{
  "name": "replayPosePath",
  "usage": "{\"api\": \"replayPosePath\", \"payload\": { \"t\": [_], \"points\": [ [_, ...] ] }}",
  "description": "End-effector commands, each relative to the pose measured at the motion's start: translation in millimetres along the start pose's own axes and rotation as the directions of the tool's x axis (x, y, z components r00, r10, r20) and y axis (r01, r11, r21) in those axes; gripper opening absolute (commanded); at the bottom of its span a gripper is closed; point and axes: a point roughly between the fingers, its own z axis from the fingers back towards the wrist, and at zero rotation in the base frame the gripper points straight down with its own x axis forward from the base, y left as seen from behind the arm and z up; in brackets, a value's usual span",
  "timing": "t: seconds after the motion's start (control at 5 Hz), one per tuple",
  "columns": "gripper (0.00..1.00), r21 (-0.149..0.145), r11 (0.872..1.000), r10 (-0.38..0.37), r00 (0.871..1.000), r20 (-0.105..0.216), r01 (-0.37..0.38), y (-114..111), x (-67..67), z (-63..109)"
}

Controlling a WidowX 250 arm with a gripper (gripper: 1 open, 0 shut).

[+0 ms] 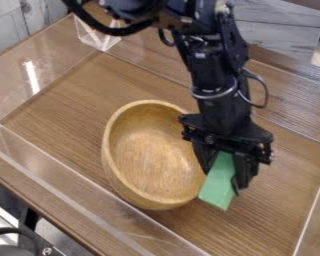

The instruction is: Remove the green block from inside the brown bowl and put it on the table

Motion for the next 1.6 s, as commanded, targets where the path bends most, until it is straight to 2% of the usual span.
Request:
{"api": "replayPosePath", "payload": {
  "t": [0.0, 1.4],
  "points": [
    [0.0, -0.004, 1.0, -0.02, 1.0, 0.022, 0.021, -0.1, 4.4, 2.3],
    [0.0, -0.024, 0.999, -0.027, 1.0, -0.005, 0.027, 4.7, -0.8, -3.0]
  ]
}}
